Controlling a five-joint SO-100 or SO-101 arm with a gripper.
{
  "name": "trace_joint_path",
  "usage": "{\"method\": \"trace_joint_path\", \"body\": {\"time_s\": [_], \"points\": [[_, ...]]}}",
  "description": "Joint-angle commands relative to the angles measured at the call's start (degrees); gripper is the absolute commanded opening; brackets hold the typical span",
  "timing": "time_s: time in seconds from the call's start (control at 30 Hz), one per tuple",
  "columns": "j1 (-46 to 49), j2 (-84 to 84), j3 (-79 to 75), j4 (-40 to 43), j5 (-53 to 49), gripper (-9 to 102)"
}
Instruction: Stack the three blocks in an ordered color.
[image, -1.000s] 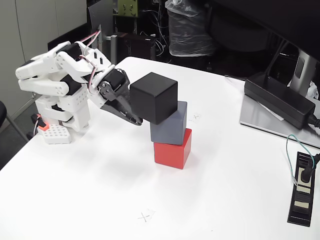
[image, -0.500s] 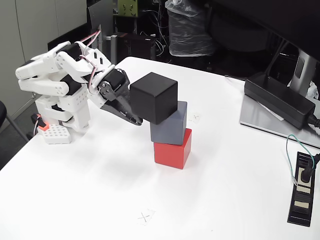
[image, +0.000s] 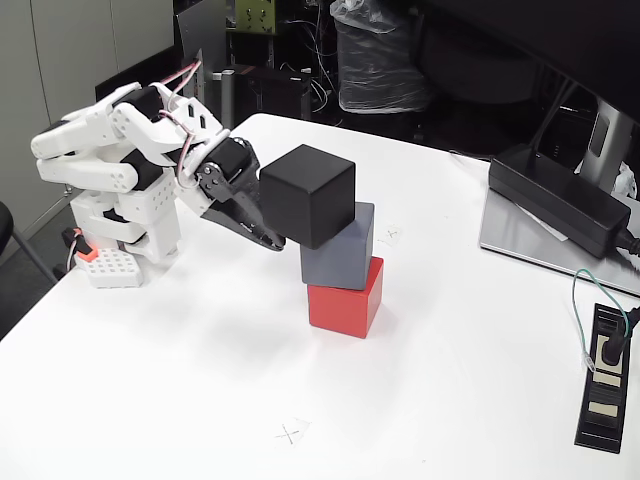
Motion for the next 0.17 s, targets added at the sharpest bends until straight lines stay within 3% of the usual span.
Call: {"method": "trace_joint_path", "body": {"time_s": [0.0,0.13], "points": [[0.0,0.1,-0.3,-0.8,0.6,-1],[0.0,0.1,-0.3,-0.8,0.6,-1]]}}
